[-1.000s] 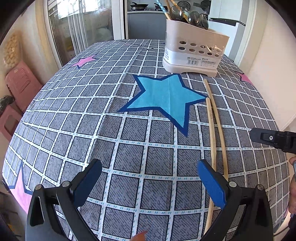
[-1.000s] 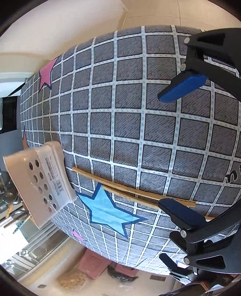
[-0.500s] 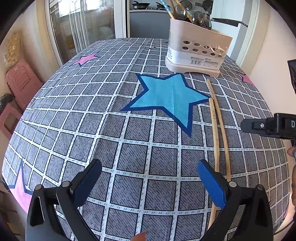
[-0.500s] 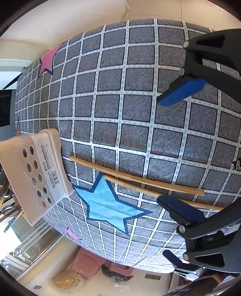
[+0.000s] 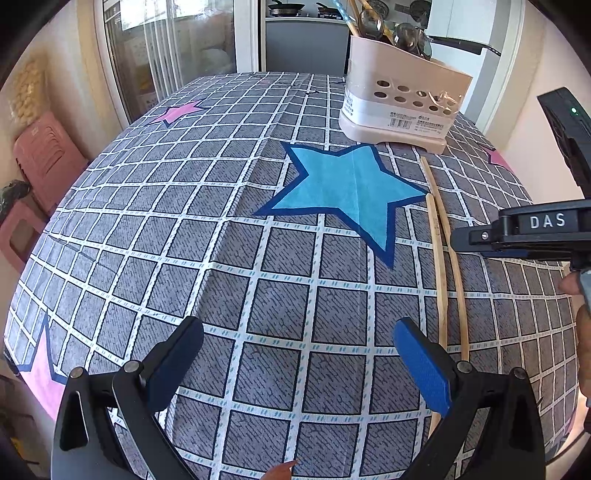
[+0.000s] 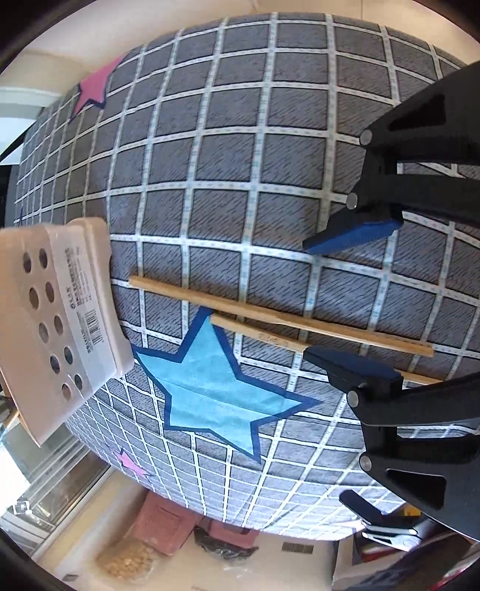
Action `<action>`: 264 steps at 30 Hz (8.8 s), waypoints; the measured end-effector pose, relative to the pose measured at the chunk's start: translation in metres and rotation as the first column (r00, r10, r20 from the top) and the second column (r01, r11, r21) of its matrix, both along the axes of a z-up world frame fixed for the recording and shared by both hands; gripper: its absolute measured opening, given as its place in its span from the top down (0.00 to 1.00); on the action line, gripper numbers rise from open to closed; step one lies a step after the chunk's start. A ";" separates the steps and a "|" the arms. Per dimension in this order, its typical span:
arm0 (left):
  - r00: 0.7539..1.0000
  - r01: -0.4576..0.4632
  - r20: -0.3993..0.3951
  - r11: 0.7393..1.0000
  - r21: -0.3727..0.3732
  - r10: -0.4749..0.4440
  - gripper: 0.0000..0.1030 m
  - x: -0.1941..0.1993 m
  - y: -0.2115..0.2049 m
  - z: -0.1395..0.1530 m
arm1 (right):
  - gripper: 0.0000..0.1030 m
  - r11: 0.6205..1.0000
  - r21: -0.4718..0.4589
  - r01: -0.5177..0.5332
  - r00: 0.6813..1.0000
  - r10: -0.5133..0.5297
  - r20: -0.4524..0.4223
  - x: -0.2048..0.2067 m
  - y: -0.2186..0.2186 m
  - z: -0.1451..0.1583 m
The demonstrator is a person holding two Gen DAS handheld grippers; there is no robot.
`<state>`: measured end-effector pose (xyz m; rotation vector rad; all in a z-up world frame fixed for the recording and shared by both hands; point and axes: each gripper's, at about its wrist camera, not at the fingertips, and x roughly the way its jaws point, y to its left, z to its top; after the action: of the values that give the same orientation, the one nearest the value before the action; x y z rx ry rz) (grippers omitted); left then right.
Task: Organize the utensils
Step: 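Grasp one wooden chopstick with the right gripper while the left gripper grasps the other, then lift both wooden chopsticks off the table toward the holder, then raise both held chopsticks upright and carry them above the holder, then lower both chopsticks into the holder and open both grippers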
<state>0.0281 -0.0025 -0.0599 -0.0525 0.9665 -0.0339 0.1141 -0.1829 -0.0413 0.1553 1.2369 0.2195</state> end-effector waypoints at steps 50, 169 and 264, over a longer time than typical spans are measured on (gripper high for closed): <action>0.970 0.192 -0.146 0.981 -0.038 -0.196 0.04 0.059 -0.084 -0.002 | 0.69 0.994 -0.082 -0.072 0.997 0.072 -0.010 0.017 -0.034 0.011; 0.952 0.121 0.294 0.987 -0.108 -0.084 0.65 0.068 -0.044 0.104 | 0.94 0.984 0.103 -0.143 0.903 0.087 0.422 -0.010 -0.060 0.087; 0.772 -0.036 0.623 0.988 -0.153 0.124 0.68 0.207 -0.034 0.133 | 0.89 0.987 -0.099 -0.124 0.672 0.157 0.723 0.121 -0.032 0.110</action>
<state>0.2353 -0.0362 0.0728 -0.1944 0.2770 -0.0339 0.2350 -0.2146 0.0691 -0.0721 0.4372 0.3500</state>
